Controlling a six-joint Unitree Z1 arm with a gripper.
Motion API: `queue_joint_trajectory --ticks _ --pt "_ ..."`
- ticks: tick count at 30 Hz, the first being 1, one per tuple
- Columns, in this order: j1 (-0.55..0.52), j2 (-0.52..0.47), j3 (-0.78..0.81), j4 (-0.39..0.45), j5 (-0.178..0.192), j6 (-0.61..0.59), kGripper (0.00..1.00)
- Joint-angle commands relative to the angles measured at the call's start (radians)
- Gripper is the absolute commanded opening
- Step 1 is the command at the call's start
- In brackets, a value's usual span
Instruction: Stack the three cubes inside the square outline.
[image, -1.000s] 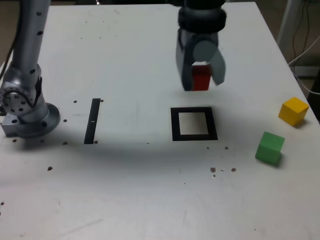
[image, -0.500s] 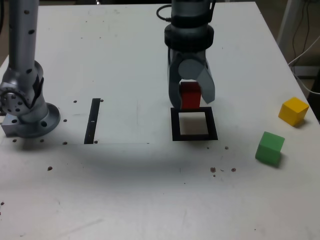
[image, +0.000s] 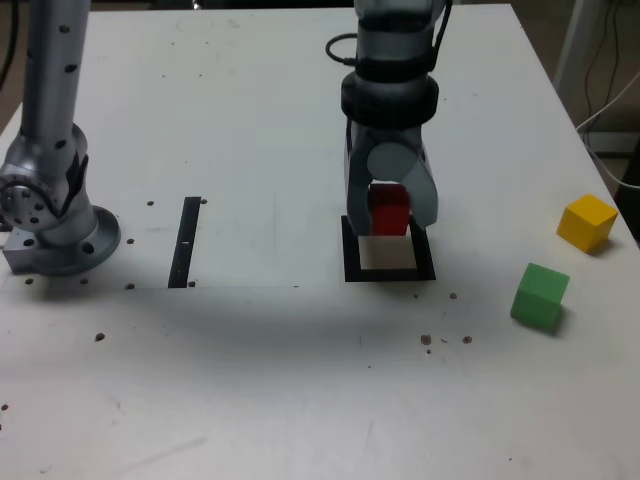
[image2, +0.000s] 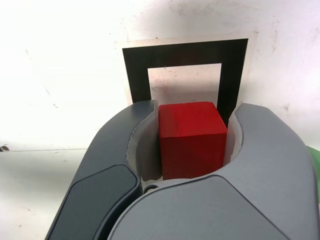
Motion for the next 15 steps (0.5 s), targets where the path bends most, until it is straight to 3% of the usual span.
queue_joint_trajectory --ticks 1,15 --pt "0.000 0.009 0.012 -0.012 -0.005 -0.002 0.30" --pt "-0.005 0.015 0.070 -0.066 -0.026 -0.002 0.30"
